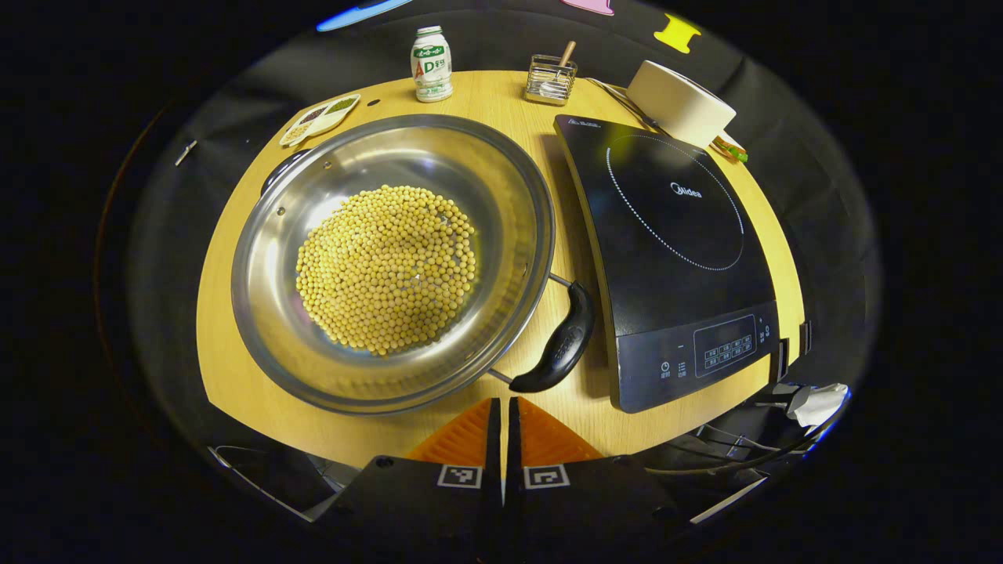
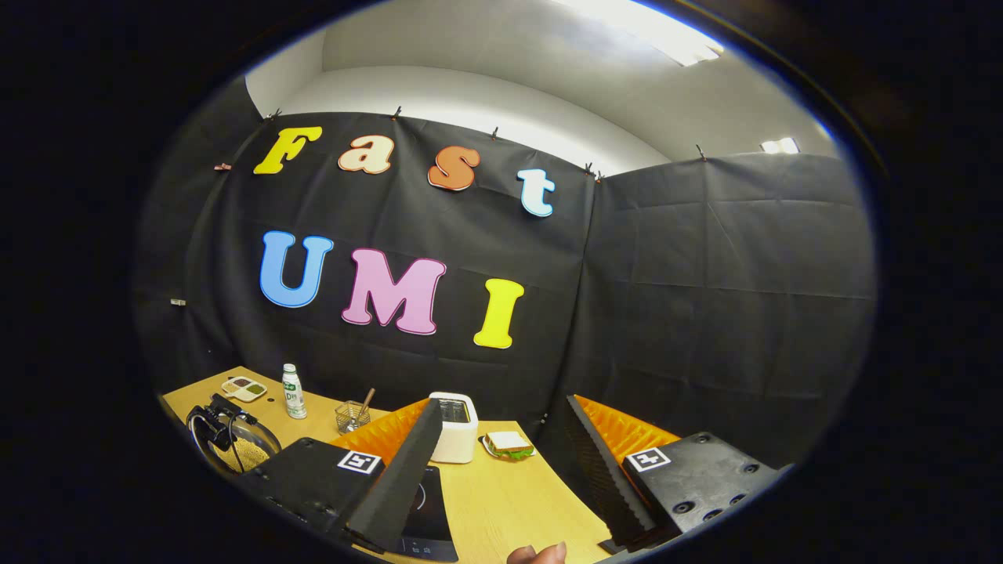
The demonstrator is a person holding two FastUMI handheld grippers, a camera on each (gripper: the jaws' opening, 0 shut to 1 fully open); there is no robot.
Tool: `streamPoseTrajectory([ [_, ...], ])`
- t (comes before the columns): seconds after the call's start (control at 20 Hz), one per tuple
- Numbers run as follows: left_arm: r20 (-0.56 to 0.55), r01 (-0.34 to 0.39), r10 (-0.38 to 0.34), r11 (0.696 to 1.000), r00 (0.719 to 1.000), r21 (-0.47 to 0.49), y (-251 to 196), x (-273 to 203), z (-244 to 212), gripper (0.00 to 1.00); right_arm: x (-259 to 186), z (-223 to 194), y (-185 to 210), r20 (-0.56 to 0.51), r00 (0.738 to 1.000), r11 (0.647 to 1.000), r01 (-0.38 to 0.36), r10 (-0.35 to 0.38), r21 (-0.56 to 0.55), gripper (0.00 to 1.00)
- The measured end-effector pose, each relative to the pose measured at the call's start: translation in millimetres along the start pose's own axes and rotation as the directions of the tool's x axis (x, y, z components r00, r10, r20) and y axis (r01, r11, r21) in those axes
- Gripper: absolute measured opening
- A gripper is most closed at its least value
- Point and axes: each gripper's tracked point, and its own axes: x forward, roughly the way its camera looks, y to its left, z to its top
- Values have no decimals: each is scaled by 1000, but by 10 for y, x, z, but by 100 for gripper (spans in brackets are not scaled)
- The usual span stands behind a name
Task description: First push the handle of the pot to place it horizontally, then grasp the pot with both hands and set it on the induction cooktop.
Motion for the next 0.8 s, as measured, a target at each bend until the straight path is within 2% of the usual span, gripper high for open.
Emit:
streamPoseTrajectory([
  [0.3,-9,-46,47,998,999,35,-48,32,169,6,55,-97,-117,-7,1000,999,12,-12,-38,97],
  [0.8,7,-63,63,998,998,-10,-253,162,663,5,226,-309,-338,-51,998,998,45,-46,-34,97],
])
